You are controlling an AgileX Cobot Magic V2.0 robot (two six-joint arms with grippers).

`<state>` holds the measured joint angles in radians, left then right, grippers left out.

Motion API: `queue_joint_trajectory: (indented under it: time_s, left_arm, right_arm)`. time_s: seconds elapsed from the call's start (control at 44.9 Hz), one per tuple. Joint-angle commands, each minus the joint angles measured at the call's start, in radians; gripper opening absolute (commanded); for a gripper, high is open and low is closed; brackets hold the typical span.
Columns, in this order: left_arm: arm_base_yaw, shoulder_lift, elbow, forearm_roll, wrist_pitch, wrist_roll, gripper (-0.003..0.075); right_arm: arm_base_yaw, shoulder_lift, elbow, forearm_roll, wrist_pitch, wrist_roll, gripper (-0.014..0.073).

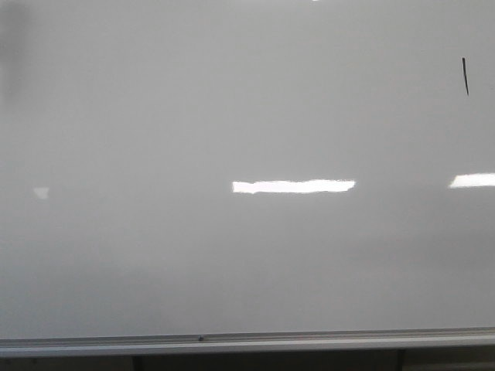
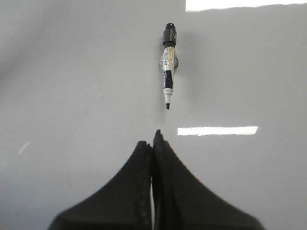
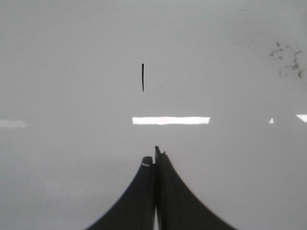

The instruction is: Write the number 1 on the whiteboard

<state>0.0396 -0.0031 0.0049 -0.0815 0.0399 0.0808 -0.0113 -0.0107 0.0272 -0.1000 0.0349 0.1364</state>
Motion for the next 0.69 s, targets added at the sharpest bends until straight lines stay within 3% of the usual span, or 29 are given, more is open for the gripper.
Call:
queue_joint_trajectory:
  time_s: [0.0, 0.668]
  left_arm:
    - [-0.007, -0.018, 0.023, -0.004, -0.084, -0.002, -0.002]
    - [-0.007, -0.018, 0.023, -0.004, -0.084, -0.002, -0.002]
  right_arm:
    - [-0.007, -0.016, 0.001, -0.002, -0.102, -0.006, -0.0067]
    - [-0.007, -0.016, 0.001, 0.088, -0.086, -0.116, -0.0067]
